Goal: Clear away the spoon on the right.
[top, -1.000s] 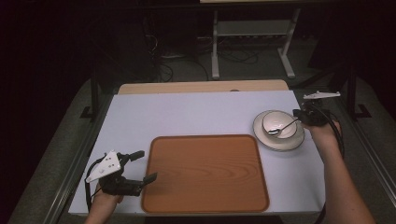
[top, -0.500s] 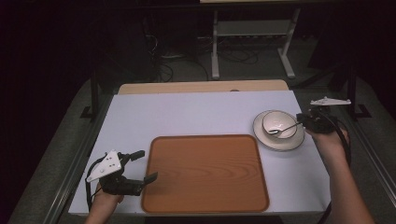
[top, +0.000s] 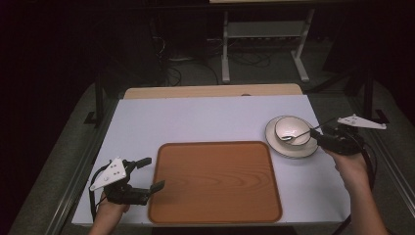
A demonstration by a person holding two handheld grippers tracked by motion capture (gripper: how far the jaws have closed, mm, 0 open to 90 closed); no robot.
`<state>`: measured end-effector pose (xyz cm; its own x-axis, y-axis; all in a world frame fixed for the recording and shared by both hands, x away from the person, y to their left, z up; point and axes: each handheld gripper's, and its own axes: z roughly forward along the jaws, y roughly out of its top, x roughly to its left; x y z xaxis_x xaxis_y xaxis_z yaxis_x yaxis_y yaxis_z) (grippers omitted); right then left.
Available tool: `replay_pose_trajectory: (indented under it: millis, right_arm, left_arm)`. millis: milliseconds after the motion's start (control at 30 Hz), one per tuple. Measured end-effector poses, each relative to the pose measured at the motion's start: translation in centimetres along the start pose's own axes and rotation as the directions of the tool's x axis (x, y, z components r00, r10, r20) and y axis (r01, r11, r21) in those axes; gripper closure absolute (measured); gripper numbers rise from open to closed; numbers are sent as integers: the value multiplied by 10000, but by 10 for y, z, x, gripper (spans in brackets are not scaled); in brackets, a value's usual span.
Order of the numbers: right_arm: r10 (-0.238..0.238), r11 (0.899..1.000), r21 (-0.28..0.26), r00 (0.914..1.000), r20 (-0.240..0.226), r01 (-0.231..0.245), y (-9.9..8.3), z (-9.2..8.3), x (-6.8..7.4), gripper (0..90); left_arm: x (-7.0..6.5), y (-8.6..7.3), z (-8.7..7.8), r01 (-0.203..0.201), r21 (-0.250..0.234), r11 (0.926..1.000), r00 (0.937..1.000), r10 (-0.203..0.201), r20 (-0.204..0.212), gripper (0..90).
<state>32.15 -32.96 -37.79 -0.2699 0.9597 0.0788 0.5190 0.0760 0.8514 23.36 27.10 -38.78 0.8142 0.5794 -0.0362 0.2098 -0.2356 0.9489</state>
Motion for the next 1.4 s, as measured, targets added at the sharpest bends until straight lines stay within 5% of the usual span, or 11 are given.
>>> replay_pose_trajectory:
  millis: [333, 600, 900, 1400]
  right_arm:
    - [1248, 9922, 0, 9921, 107, -1248, -11, 14, -16, 385]
    - [1612, 9869, 29, 9869, -19, -1612, -12, 40, -18, 373]
    - [1483, 9889, -79, 9889, -19, -1483, -12, 52, -19, 491]
    - [808, 9958, -432, 9967, 114, -802, -6, 43, -11, 724]
  left_arm:
    - [0, 0, 1, -23, 24, 10000, 10000, 23, 37, 136]
    - [1, -1, 2, 17, 65, 10000, 10000, -17, 7, 136]
    - [1, -2, 1, 39, 89, 10000, 10000, -39, -26, 136]
    - [0, -2, 3, -31, 203, 9998, 10000, 32, -26, 136]
